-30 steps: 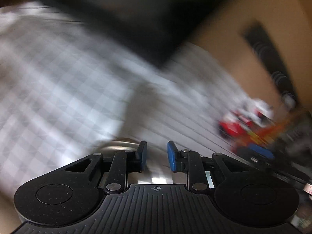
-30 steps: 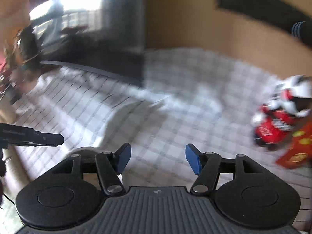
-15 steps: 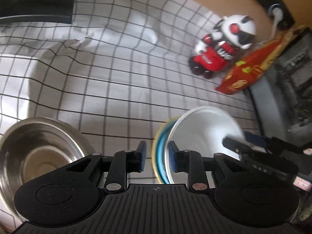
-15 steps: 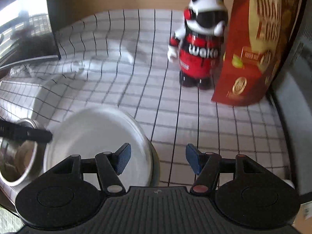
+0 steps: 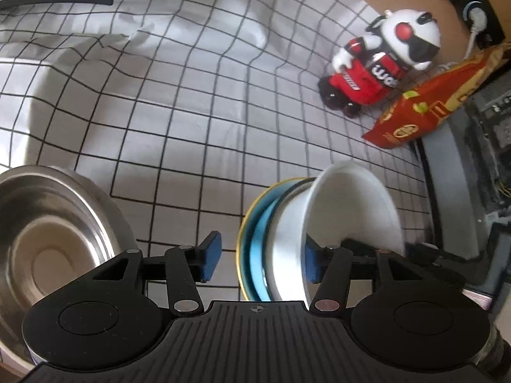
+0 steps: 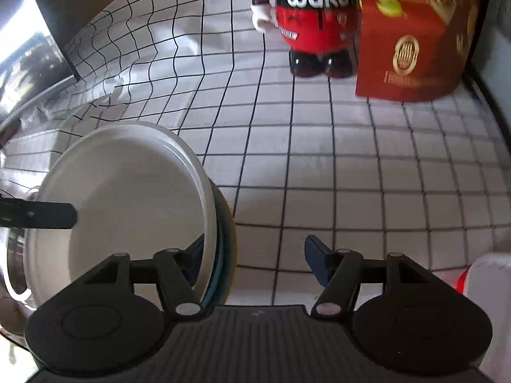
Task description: Organize plates and bowls
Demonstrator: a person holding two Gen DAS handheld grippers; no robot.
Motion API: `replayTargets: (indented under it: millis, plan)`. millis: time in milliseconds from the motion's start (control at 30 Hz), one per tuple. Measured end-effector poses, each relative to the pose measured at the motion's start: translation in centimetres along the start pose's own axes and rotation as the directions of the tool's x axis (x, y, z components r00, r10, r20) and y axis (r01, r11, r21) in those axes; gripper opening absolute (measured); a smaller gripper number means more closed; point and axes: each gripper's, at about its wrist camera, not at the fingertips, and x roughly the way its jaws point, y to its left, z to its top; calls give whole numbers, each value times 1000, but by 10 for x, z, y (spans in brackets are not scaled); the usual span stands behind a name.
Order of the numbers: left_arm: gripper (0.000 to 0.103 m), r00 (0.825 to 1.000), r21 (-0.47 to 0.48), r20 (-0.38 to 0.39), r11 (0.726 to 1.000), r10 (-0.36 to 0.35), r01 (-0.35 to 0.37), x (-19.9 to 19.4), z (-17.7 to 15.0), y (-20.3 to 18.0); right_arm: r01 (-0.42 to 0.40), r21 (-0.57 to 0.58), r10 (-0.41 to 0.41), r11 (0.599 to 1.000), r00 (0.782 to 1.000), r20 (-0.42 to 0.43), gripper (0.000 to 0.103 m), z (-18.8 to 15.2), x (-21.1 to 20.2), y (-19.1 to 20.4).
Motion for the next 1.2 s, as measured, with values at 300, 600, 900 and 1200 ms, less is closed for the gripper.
replayTargets:
  millis: [300,600,900,1200]
  plan:
    - [54,997,-79,-77,997,-27,21,37,-1,15,-187,117,199,975,975,-102,63,-3,22,0]
    - [51,983,-114,-128,986,-132,118,40,-12,14,-201,137,218,970,969,-120,64,-10,23,16]
    - [44,987,-82,-118,991,-113,104,13,-32,27,-176,78,186,981,969,-164,64,-33,16,43]
    - [47,964,-17,-191,983,-184,184,-8,-60,56,-81,157,105,984,983,-153,64,-58,3,71]
